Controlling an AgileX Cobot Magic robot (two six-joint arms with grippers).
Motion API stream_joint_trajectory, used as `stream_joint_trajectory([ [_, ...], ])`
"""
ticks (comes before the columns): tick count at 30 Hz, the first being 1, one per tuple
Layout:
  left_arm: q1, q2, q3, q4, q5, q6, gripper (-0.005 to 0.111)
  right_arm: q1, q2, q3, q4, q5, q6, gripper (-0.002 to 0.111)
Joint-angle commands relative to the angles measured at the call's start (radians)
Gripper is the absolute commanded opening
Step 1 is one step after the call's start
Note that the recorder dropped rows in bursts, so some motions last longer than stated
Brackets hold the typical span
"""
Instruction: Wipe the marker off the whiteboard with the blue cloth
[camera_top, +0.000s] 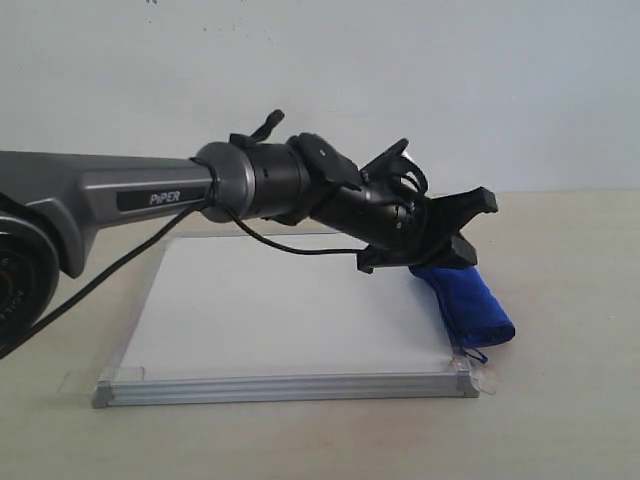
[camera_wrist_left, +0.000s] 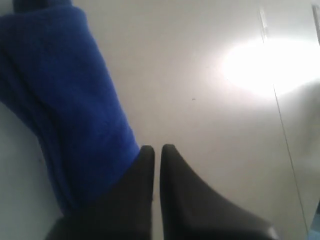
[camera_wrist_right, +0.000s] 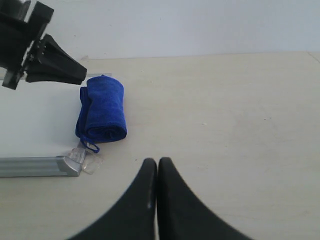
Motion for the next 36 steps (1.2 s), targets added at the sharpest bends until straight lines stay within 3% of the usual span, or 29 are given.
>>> stream_joint_trajectory([
  [1,-0.005,-0.086,0.003,0.030,0.068,0.048,0.004,-0.007,-0.005,-0.001,0.002,-0.010,-0.004,0.000],
  [5,-0.005,-0.167,0.032,0.030,0.070,0.123,0.004,-0.007,-0.005,-0.001,0.002,-0.010,-0.004,0.000],
  [10,-0.005,-0.308,0.162,0.030,0.044,0.201,0.004,-0.007,-0.005,-0.001,0.002,-0.010,-0.004,0.000],
  [17,-0.002,-0.683,0.598,0.022,-0.208,0.319,0.004,-0.007,-0.005,-0.001,0.002,-0.010,-0.004,0.000],
  [21,0.008,-0.876,0.739,0.022,-0.361,0.495,0.004,-0.007,-0.005,-0.001,0.002,-0.006,-0.004,0.000],
  [28,0.093,-1.162,0.911,0.016,-0.516,0.468,0.004,-0.007,-0.005,-0.001,0.000,-0.006,-0.004,0.000],
  [36,0.100,-1.402,1.076,0.023,-0.542,0.390,0.004,-0.007,-0.005,-0.001,0.000,-0.006,-0.004,0.000],
])
